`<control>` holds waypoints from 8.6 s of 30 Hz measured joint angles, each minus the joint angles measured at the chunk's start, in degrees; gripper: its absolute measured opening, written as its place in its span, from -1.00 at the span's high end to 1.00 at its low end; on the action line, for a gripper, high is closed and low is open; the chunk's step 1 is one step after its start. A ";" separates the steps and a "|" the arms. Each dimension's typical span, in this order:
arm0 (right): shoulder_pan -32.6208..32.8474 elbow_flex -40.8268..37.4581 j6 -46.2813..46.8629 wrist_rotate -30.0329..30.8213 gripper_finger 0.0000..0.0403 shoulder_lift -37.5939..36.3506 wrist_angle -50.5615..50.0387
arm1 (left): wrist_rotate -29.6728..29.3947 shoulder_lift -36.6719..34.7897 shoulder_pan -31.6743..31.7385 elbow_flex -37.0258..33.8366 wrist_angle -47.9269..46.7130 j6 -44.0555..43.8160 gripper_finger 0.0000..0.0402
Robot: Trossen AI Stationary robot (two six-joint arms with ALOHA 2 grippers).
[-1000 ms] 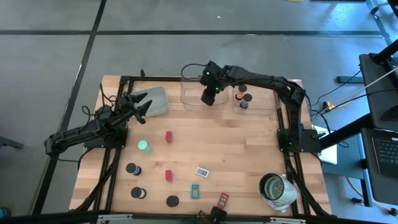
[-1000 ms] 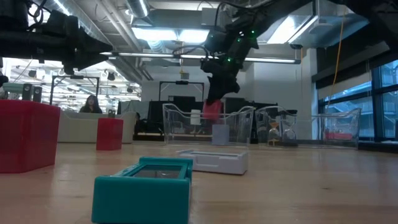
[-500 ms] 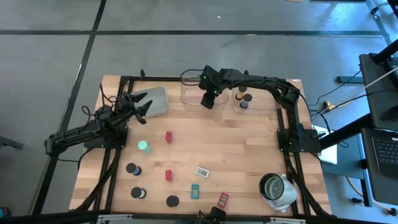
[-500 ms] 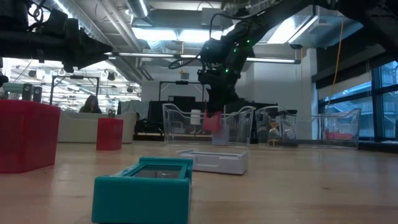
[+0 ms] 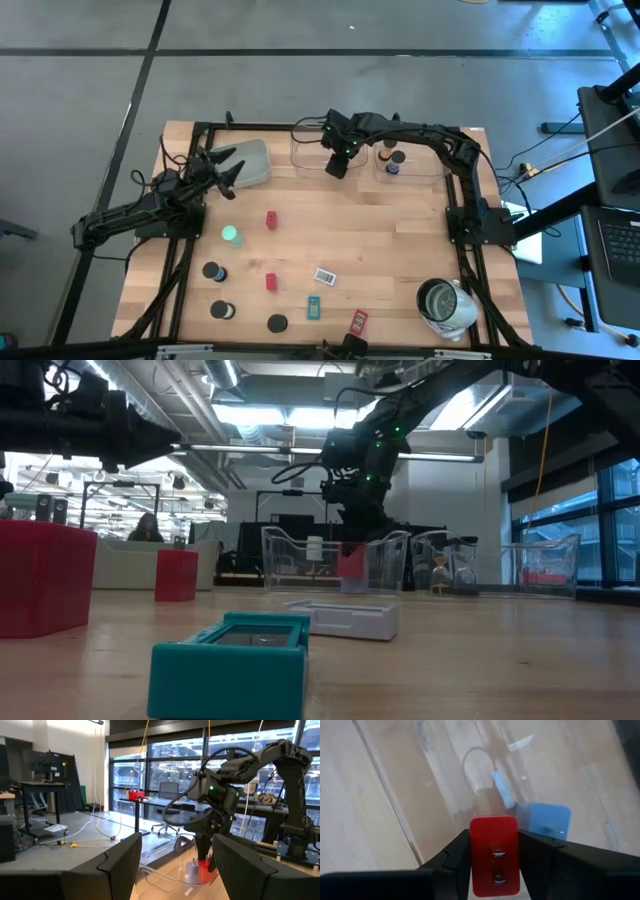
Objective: Pick & Place Office items
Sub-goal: Put the right red adapter into the left transparent bin, then put the top red adapter into the left transparent bin, then put the white digital timer into the gray bin
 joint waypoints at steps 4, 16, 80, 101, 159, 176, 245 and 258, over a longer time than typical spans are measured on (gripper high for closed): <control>-0.07 -0.02 0.52 0.24 0.24 0.46 -0.39 | 0.00 0.00 0.01 0.01 0.66 0.02 -0.19; -0.02 0.03 2.17 0.24 0.08 0.00 -0.06 | 0.01 0.00 0.00 0.01 0.87 0.51 -0.19; 23.30 0.05 -6.82 14.76 -0.34 -14.88 -10.83 | -6.95 59.15 -17.26 31.33 -21.20 -31.68 -0.57; 23.28 0.05 -3.82 14.58 -0.34 -14.86 -14.15 | -5.52 81.67 -22.89 44.76 -46.33 -60.05 -0.57; 23.19 0.05 3.09 18.30 -0.34 -14.86 -25.88 | -1.24 85.83 -9.28 67.25 -40.91 -6.22 0.41; 20.75 0.03 1.97 18.19 -0.34 -14.82 -31.92 | 19.19 104.93 9.22 70.05 -23.70 4.22 0.41; 23.50 -0.04 12.59 17.55 -0.17 -21.74 -37.14 | 19.87 90.50 4.26 67.78 -46.95 2.26 0.26; 38.76 -0.19 25.81 17.87 -0.17 -26.27 -28.25 | 19.52 71.96 -8.58 44.38 -31.64 -8.11 0.27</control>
